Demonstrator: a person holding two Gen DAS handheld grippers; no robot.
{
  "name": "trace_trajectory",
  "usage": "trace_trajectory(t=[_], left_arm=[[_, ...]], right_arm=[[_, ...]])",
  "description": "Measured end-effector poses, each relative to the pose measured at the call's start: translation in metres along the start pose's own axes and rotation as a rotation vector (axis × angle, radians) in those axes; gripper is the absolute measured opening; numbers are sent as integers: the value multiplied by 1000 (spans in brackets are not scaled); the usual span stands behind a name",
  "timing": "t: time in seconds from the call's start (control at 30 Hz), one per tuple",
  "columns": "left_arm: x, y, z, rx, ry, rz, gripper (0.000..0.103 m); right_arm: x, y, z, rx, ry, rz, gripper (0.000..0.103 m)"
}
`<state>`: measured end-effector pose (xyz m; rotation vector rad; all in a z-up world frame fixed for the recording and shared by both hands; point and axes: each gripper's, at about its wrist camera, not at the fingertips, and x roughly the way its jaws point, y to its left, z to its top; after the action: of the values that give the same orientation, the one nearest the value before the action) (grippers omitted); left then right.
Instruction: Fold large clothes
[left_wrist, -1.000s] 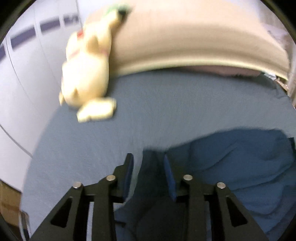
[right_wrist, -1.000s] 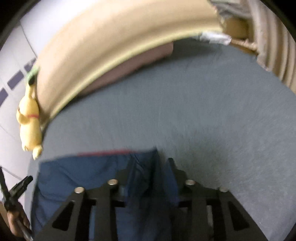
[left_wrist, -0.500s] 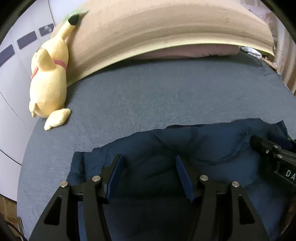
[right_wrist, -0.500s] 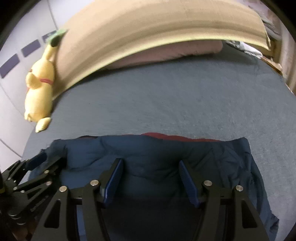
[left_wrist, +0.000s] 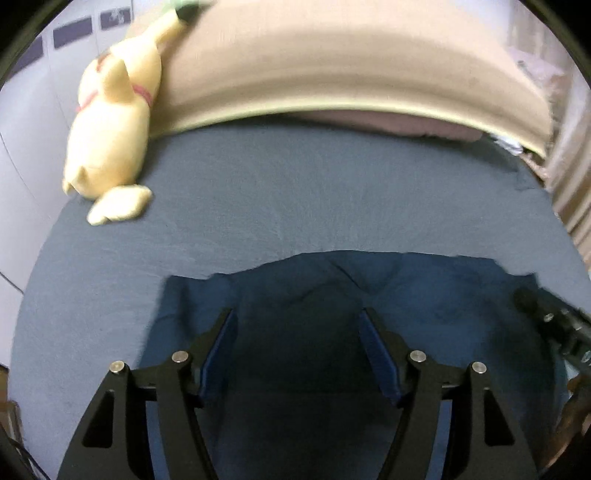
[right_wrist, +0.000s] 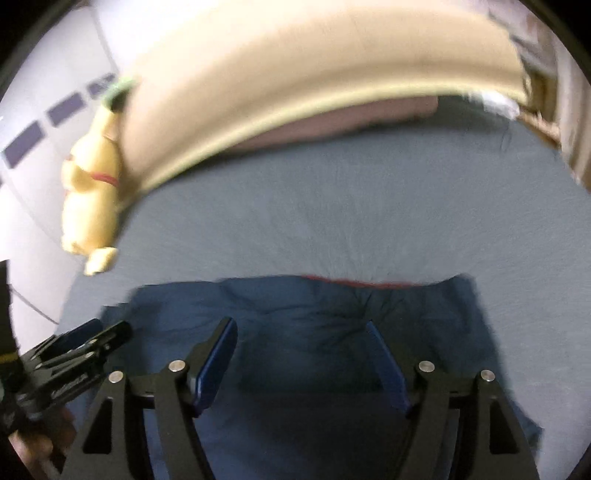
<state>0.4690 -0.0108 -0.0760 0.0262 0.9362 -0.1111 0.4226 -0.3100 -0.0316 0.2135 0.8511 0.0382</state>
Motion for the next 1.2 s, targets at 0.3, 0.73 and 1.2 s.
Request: trace_trajectory(t=[0.3,0.73,1.2], left_arm=[[-111,0,-98,68,-139,18,70],[-84,-13,-168,58,-5,83,70],[-87,4,-167,74,18,-22,71]], right_arm=[[-115,4,-119,-14,-42,82,79],[-101,2,-182,-65,-14,-109,79],[-97,-15,-173,-33,59,-25,82]])
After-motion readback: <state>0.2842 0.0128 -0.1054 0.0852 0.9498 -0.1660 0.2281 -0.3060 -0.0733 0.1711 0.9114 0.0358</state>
